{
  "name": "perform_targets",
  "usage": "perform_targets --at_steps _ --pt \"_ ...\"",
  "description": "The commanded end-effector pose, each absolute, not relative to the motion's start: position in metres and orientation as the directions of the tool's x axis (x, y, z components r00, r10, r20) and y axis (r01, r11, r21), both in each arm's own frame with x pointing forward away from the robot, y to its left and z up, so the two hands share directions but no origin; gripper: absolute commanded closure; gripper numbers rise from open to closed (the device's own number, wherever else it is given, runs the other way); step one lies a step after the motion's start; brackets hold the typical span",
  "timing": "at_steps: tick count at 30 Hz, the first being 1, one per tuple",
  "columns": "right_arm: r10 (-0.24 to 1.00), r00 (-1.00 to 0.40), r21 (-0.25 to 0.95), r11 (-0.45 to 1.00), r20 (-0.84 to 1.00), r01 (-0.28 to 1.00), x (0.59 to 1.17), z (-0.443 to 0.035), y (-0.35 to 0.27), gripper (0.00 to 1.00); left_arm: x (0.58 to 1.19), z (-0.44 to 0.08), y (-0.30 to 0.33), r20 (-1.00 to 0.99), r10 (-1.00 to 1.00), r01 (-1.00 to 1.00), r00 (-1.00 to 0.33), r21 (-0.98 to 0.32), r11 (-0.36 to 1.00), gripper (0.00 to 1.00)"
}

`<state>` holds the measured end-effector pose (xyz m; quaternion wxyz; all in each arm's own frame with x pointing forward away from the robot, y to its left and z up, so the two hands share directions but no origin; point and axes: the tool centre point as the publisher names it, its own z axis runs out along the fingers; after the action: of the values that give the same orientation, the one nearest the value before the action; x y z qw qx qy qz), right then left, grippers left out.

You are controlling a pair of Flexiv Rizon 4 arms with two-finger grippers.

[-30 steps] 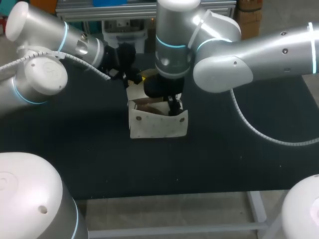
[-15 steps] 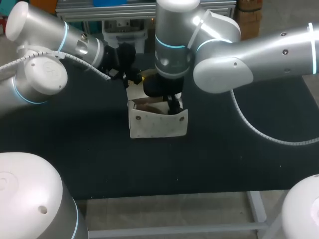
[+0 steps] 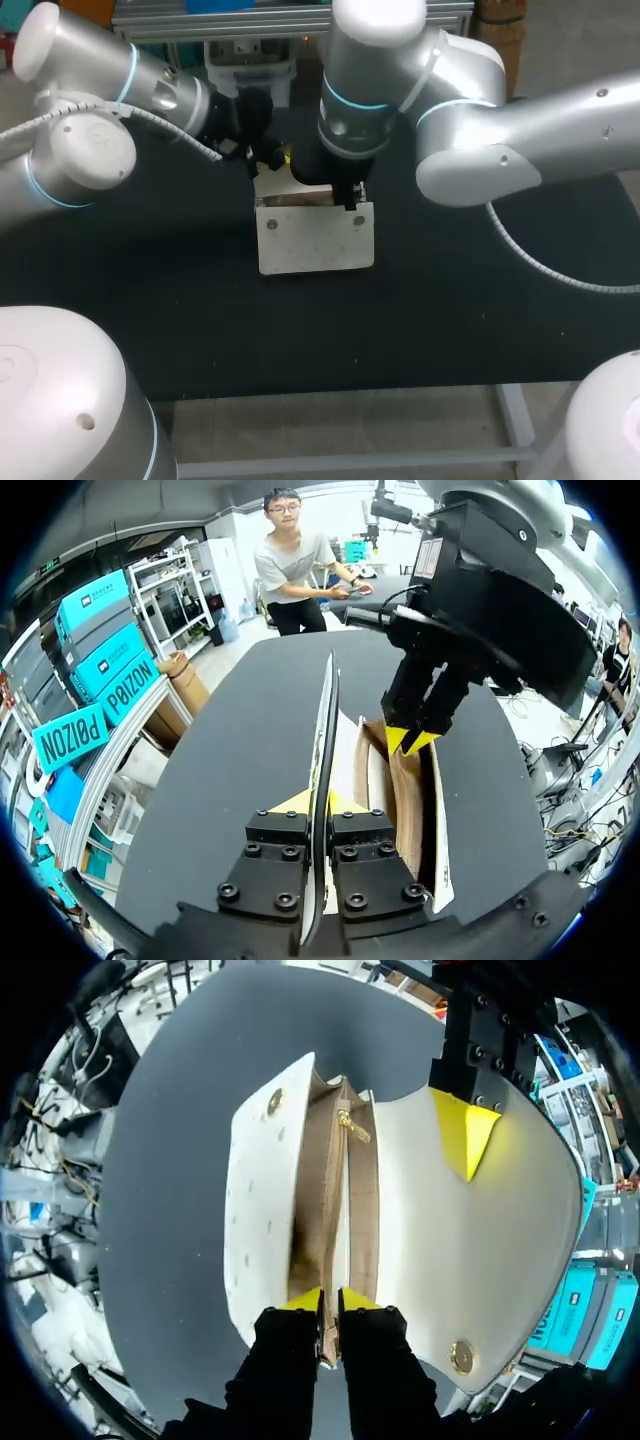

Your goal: Pick up the bag, open it, inspect its contents, close it, and place it on the opposite side

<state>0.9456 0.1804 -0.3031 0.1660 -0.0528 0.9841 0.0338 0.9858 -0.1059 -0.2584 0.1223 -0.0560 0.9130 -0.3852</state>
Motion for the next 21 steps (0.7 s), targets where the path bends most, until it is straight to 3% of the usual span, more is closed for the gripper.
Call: perform_targets --at_steps 1,21 --pt "-0.071 -0.885 0.065 0.991 -0.460 -0.113 0.936 -0.290 0.168 1.00 0.986 -0.260 -0.108 -0.178 -0.198 -0.012 -0.964 -0.714 0.700 1.00" --pt "-0.014 -0.641 0.054 0.995 -0.768 -0.086 0.911 -0.209 0.143 1.00 0.977 -0.229 -0.116 -0.153 -0.177 -0.015 -0.972 -0.714 0.700 1.00"
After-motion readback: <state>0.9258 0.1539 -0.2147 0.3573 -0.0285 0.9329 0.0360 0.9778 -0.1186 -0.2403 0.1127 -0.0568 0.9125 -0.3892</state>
